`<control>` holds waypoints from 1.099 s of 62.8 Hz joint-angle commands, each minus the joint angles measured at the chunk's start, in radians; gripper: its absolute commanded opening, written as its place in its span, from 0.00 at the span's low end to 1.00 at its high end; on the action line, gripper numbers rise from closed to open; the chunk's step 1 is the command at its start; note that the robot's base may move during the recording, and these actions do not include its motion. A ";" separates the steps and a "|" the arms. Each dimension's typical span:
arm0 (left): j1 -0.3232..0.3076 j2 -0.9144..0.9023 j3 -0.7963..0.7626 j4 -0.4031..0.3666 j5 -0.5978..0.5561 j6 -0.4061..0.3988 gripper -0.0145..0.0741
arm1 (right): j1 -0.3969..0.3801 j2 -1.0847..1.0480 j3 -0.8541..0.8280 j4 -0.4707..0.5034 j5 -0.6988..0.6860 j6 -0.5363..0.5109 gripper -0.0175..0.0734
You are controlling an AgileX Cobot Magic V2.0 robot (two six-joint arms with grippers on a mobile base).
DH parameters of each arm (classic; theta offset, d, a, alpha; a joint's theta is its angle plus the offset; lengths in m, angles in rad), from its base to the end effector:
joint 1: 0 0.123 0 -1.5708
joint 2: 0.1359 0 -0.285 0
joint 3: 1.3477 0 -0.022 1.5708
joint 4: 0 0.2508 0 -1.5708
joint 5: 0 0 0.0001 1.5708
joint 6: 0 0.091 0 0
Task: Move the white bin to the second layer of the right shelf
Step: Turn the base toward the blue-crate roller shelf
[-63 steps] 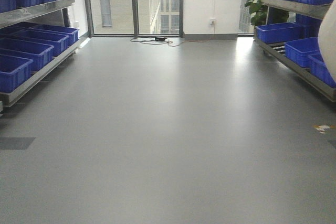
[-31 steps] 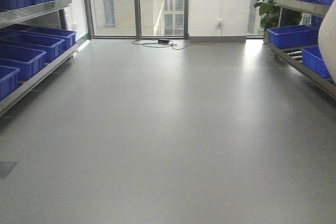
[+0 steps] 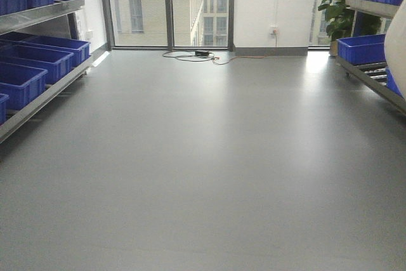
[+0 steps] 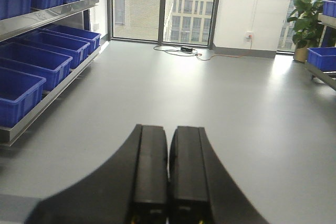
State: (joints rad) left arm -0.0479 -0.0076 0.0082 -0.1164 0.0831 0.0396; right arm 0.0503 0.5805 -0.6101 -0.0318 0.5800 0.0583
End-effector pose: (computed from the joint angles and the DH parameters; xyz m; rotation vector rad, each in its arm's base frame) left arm 0.0562 -0.0036 0.2033 -0.0148 1.5676 -0.1053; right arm 0.1129 0.0041 0.3205 -0.0080 2.0338 0.0338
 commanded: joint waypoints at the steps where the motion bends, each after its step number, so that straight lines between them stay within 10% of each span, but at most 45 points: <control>1: -0.007 -0.018 0.028 -0.001 -0.083 -0.005 0.26 | -0.003 -0.002 -0.031 -0.002 -0.093 0.006 0.25; 69: -0.007 -0.018 0.028 -0.001 -0.083 -0.005 0.26 | -0.003 -0.002 -0.031 -0.002 -0.093 0.006 0.25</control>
State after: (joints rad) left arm -0.0479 -0.0076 0.0082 -0.1164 0.0831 0.0396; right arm 0.0503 0.5805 -0.6101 -0.0318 0.5800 0.0583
